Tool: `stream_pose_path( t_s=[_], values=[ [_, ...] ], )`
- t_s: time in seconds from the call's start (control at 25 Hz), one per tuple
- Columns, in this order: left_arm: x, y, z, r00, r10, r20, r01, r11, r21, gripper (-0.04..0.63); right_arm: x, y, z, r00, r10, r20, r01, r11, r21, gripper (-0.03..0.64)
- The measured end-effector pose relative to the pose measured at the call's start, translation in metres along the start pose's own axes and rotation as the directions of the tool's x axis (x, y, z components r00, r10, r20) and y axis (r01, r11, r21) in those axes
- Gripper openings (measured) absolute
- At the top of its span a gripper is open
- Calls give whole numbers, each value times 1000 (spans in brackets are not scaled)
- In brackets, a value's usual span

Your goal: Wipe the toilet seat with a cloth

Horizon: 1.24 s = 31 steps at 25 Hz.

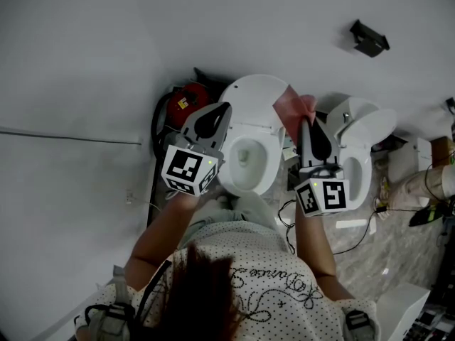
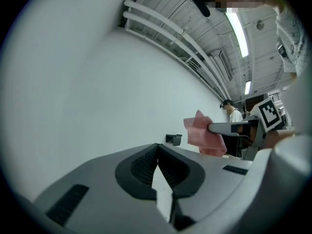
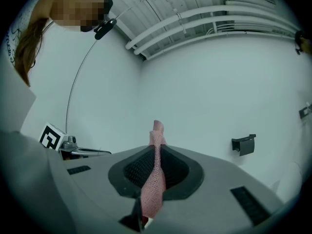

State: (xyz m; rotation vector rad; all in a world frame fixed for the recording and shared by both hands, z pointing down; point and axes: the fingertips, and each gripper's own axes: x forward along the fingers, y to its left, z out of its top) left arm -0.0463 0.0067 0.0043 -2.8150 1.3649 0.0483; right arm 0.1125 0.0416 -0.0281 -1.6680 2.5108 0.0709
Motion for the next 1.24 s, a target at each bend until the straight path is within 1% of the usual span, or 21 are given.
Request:
stream_pose_path(
  t_s=[0.08, 0.28, 0.44, 0.84, 1.24],
  values=[
    [0, 0, 1, 1000, -1, 2, 1, 1000, 3, -5, 0, 0, 0, 1000, 2, -3, -2, 1000, 0, 35],
    [1, -1, 3, 1000, 0, 8, 0, 1000, 8, -5, 2, 4, -7, 999, -6, -42, 3, 998, -64, 26],
    [1, -1, 3, 1000, 3, 9, -3, 1000, 7, -5, 5, 8, -7, 999, 4, -47, -7, 998, -61, 26],
    [1, -1, 4, 1000, 1, 9, -1, 1000, 7, -5, 5, 8, -6, 998, -5, -55, 1, 997, -73, 26],
    [0, -2, 2, 1000, -4, 12, 3, 1000, 8, -5, 4, 13, -8, 998, 4, -65, -10, 996, -94, 26]
  ],
)
